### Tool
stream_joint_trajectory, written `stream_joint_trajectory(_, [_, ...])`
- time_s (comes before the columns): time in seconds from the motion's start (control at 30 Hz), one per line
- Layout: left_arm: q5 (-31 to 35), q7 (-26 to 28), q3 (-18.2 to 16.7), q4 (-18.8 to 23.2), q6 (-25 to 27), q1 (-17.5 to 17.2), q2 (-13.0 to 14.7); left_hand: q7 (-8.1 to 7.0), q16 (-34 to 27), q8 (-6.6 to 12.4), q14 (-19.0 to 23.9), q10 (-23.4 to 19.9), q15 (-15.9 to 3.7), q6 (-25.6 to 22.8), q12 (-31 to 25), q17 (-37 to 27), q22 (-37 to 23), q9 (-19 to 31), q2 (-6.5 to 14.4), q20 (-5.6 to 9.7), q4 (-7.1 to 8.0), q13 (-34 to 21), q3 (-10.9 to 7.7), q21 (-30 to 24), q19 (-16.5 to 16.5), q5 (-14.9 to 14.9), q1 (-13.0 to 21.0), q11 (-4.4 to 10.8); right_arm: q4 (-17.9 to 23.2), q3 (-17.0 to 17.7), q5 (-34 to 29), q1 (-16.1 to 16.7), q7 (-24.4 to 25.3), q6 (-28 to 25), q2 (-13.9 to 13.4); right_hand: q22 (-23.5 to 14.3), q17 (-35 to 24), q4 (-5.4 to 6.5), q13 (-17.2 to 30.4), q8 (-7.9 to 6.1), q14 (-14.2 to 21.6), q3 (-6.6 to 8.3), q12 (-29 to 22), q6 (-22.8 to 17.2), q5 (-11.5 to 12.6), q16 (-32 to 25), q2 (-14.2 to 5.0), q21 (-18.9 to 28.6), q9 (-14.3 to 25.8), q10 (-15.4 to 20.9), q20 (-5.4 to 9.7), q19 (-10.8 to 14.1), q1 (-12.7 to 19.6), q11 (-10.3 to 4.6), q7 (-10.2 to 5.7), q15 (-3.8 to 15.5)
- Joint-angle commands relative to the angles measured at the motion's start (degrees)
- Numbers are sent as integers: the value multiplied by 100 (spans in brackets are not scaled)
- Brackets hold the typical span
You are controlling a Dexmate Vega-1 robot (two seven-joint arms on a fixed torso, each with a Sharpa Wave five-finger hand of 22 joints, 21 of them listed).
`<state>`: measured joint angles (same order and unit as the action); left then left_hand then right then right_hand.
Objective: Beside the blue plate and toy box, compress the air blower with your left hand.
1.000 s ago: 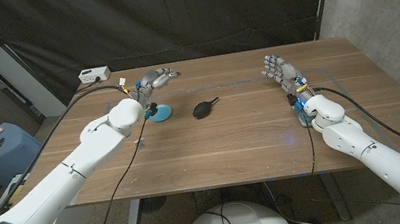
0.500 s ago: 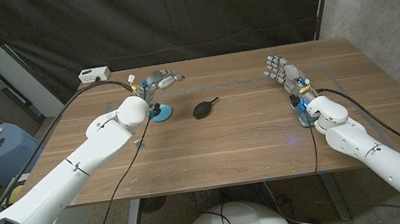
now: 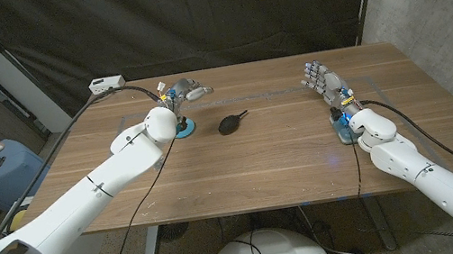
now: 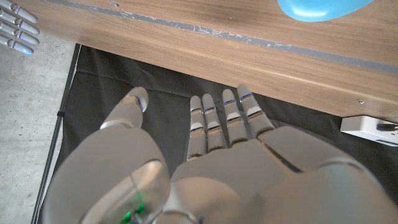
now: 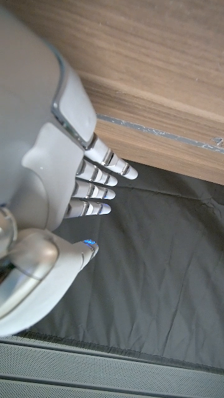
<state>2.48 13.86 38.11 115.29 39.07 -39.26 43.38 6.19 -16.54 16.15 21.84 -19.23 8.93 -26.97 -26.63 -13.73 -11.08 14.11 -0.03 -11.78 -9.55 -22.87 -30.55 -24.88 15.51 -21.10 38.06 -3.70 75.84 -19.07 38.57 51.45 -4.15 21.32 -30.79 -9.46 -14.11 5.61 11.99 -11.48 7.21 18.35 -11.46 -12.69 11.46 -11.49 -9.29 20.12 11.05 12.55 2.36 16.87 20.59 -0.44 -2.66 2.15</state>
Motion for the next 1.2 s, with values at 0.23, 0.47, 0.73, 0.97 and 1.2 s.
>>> stream_joint_trajectory(0.23, [764,-109,612,135,937,373,-266,111,10,158,279,-421,102,-399,-391,47,-22,121,-82,-39,20,-248,59,-86,252,-172,187,-20,-157,36,58,-64,-115,43,7,-22,13,6,-6,-7,38,71,-23,-28,-24,-44,25,-40,20,11,132,57,-2,14,20,145])
stream_joint_trajectory(0.47, [870,-223,766,147,1218,494,-334,179,10,197,419,-525,96,-537,-501,73,-24,151,-106,-40,32,-316,70,-114,356,-233,220,-65,-222,47,104,-98,-217,47,-6,-22,19,-1,-6,-8,38,81,-24,-33,-26,-45,26,-55,20,14,132,70,-4,37,25,144])
stream_joint_trajectory(0.73, [968,-406,990,108,1504,674,-383,236,53,164,397,-467,133,-491,-519,83,-23,167,-128,-46,55,-356,94,-111,375,-265,205,-113,-289,53,127,-117,-285,71,-5,-23,22,-8,-7,-9,42,88,-23,-36,-28,-50,28,-71,20,12,130,77,-7,43,29,138])
stream_joint_trajectory(0.97, [1042,-467,1139,71,1589,789,-440,285,76,118,390,-390,155,-419,-518,83,-22,176,-126,-52,68,-386,110,-88,342,-294,209,-156,-345,62,159,-127,-342,87,0,-23,25,-19,-7,-8,39,95,-23,-36,-30,-52,27,-86,20,9,126,84,-5,58,32,131])
stream_joint_trajectory(1.2, [1141,-756,1470,62,1849,1075,-481,358,111,67,349,-297,236,-346,-517,76,-23,184,-131,-56,81,-423,150,-57,295,-323,209,-269,-402,70,176,-144,-387,138,26,-23,28,-27,-8,-7,37,100,-21,-36,-32,-54,27,-101,20,5,127,90,-7,31,33,130])
